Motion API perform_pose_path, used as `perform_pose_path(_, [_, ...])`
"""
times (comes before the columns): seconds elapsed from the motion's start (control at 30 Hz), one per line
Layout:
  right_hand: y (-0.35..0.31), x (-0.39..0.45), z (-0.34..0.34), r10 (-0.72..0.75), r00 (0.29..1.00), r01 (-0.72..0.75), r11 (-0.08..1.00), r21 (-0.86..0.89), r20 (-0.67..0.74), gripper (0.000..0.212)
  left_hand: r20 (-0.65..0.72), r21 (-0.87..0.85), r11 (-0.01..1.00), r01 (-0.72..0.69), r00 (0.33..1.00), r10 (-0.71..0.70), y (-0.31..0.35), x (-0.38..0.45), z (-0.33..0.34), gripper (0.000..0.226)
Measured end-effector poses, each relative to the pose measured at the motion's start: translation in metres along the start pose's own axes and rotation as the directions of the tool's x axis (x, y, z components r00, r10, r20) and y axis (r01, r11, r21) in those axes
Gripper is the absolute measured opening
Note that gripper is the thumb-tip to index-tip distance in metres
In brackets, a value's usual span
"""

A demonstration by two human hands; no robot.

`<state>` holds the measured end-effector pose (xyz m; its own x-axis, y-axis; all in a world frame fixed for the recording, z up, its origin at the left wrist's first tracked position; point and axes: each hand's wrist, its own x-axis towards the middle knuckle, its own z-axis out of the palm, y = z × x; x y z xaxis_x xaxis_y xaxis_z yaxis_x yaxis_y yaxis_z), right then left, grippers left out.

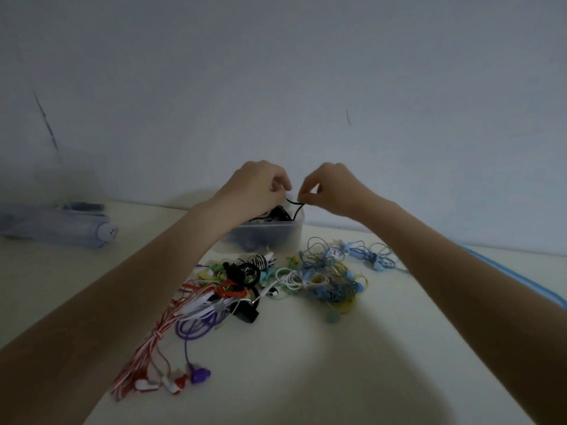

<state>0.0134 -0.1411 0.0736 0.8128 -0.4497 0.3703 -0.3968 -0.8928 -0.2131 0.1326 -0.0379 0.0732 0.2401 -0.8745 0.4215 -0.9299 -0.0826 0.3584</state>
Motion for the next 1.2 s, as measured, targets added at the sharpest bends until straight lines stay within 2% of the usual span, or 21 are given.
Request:
perform_pose_path(0.1, [0.012,-0.036,-0.009,0.046,0.991,-0.039,0.998,-0.057,0.126,0.019,0.194,-0.073,0.990,-0.118,0.972,0.130,0.026,-0.014,0.014,0.020])
perform_pose_path(0.2, [0.014,-0.074,-0.005,0.077,0.928,-0.060,0.997,-0.056,0.364,0.013,0.456,-0.131,0.983,-0.130,0.872,0.176,0.042,-0.031,0.031,0.019])
perform_pose_path(0.27, [0.011,-0.090,0.001,0.073,0.912,-0.076,0.997,-0.009,0.405,0.014,0.559,-0.123,0.985,-0.119,0.812,0.168,0.045,-0.038,0.041,0.022])
perform_pose_path(0.37, [0.008,-0.103,0.010,0.095,0.909,-0.087,0.996,-0.038,0.407,0.023,0.617,-0.071,0.993,-0.093,0.778,0.117,0.047,-0.044,0.046,0.025])
perform_pose_path(0.5, [0.005,-0.112,0.028,0.061,0.955,-0.008,0.984,-0.180,0.289,0.026,0.642,-0.005,0.998,-0.061,0.765,0.050,0.048,-0.048,0.044,0.019])
perform_pose_path(0.57, [0.004,-0.117,0.034,0.034,0.974,0.017,0.975,-0.223,0.222,0.025,0.651,0.064,0.995,-0.076,0.759,0.016,0.049,-0.050,0.047,0.023])
perform_pose_path(0.6, [0.004,-0.119,0.032,0.027,0.981,0.012,0.979,-0.204,0.191,0.021,0.642,0.088,0.993,-0.078,0.767,0.004,0.050,-0.051,0.049,0.026])
perform_pose_path(0.67, [0.006,-0.121,0.020,0.045,0.991,-0.035,0.996,-0.078,0.129,0.014,0.567,0.089,0.994,-0.069,0.824,0.006,0.053,-0.053,0.053,0.026])
perform_pose_path(0.73, [0.011,-0.120,0.004,0.063,0.997,-0.065,0.997,0.049,0.052,0.011,0.471,0.042,0.998,-0.038,0.882,0.013,0.056,-0.051,0.052,0.020])
perform_pose_path(0.8, [0.016,-0.123,-0.008,0.067,0.998,-0.068,0.990,0.125,0.008,0.011,0.414,-0.020,1.000,0.023,0.910,-0.013,0.061,-0.048,0.047,0.017])
perform_pose_path(0.93, [0.024,-0.129,-0.019,0.106,0.993,-0.110,0.988,0.109,0.042,0.030,0.294,-0.060,0.993,0.102,0.952,-0.081,0.073,-0.038,0.036,0.020])
perform_pose_path(1.0, [0.028,-0.132,-0.020,0.144,0.987,-0.150,0.983,0.104,0.068,0.041,0.248,-0.151,0.977,0.147,0.963,-0.107,0.082,-0.036,0.034,0.024])
perform_pose_path(1.07, [0.030,-0.134,-0.020,0.158,0.987,-0.162,0.976,0.144,0.036,0.042,0.248,-0.314,0.924,0.221,0.958,-0.145,0.090,-0.034,0.035,0.024])
perform_pose_path(1.13, [0.032,-0.135,-0.024,0.152,0.988,-0.143,0.973,0.183,-0.033,0.030,0.272,-0.480,0.830,0.285,0.947,-0.168,0.098,-0.033,0.039,0.021])
perform_pose_path(1.2, [0.040,-0.137,-0.033,0.197,0.979,-0.177,0.945,0.275,-0.045,0.018,0.326,-0.631,0.692,0.350,0.929,-0.173,0.108,-0.033,0.043,0.018])
